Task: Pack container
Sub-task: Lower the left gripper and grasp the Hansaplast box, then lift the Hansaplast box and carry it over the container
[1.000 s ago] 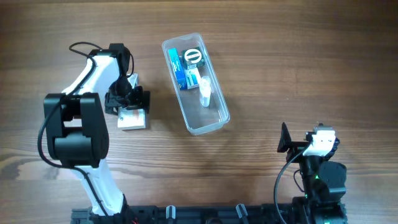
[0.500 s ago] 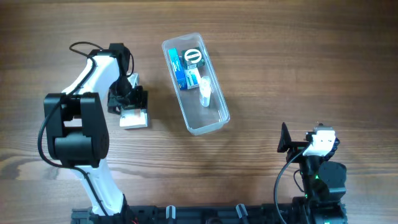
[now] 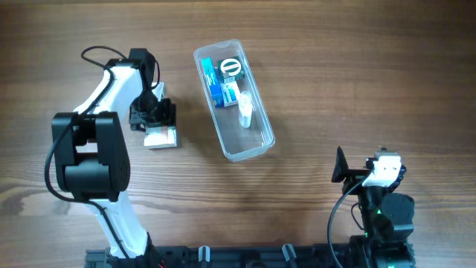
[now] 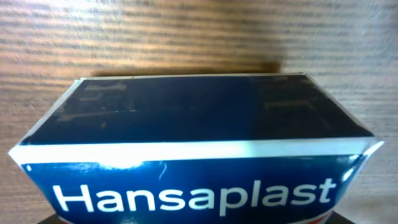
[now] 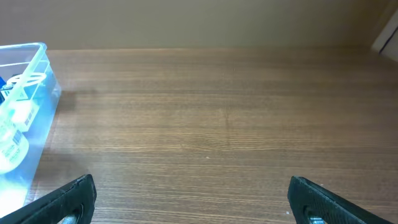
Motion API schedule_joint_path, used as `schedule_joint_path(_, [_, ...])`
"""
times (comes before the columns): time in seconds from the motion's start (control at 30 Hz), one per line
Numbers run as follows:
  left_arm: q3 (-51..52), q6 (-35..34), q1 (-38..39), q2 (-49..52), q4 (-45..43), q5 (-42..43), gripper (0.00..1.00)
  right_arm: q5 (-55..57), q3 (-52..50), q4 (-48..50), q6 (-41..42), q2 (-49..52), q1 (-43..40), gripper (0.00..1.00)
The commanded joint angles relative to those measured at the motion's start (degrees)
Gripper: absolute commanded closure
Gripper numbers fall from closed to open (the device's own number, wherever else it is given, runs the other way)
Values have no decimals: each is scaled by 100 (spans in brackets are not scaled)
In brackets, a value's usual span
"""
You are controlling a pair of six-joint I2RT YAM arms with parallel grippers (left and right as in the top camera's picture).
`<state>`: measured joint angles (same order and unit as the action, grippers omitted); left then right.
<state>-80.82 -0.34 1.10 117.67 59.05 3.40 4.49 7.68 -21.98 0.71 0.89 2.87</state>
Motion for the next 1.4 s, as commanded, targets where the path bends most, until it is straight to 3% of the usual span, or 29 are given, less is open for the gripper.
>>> schedule_joint_path(0.0, [42,-57,-24,-210,-160,133,27,-33,-24,28,-70,-61,-33,0])
schedule_joint_path(0.87, [-122,-529,260,-2131,-811,409,28,-33,-24,28,-70,-61,-33,0])
schedule_joint_path(1.37, [-761,-2144,1565,-2199,-1134,409,31,-33,-24,28,-70,-61,-33,0])
